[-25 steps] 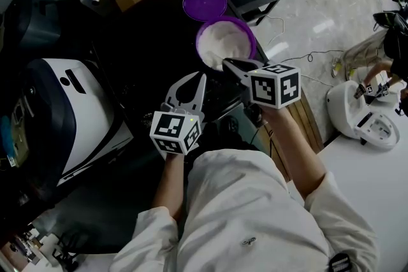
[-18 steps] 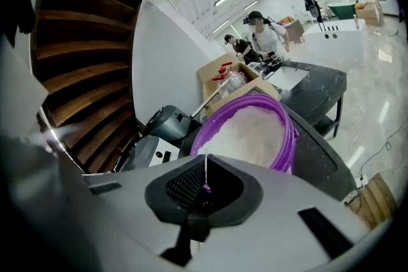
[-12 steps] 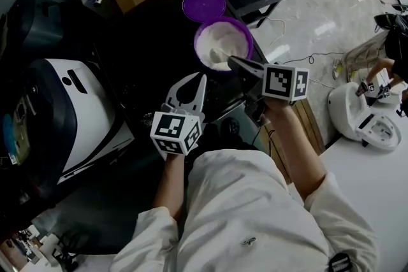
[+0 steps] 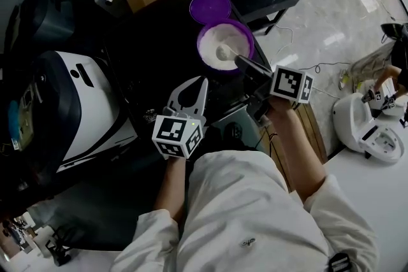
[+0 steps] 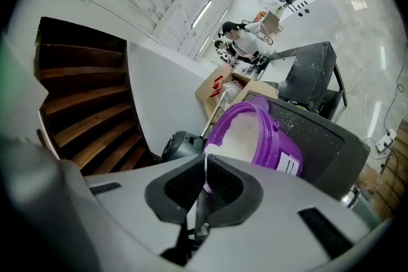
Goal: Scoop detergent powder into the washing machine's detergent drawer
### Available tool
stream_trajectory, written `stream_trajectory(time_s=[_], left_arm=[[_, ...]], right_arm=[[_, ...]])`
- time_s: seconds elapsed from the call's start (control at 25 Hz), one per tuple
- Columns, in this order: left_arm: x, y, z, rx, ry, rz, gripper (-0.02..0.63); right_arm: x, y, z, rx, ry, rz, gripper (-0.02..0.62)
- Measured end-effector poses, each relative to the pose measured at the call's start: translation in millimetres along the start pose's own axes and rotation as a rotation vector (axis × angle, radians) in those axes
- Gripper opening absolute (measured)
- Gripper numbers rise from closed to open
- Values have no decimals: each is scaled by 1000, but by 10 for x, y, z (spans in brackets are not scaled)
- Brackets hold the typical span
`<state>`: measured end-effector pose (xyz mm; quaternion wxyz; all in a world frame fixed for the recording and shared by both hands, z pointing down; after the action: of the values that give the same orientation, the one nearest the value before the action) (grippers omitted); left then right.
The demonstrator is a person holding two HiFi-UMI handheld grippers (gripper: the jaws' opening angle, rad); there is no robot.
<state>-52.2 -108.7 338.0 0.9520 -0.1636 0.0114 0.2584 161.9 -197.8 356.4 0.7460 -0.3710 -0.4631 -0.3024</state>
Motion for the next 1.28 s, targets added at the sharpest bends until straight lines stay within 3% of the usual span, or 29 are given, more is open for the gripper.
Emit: stream_trajectory(time_s=[0.64, 1.28], left_arm=[[444, 220, 44, 14, -5, -91, 20], [729, 665, 267, 3, 23, -200, 20]], right_arm=[[50, 337, 15, -30, -90, -150, 14], [-3, 396, 421, -182, -96, -250, 14]])
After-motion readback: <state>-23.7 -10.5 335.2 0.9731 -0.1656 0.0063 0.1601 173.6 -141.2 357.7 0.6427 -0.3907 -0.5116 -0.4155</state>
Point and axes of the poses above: the fingertips, and each gripper's own axes: y backward along the fingers, x to its right, z out of its underside, the point moved 10 cm from there along y, backward along the fingers, and after that the axes turned 8 degrees about -y, right-handed, at the moved point
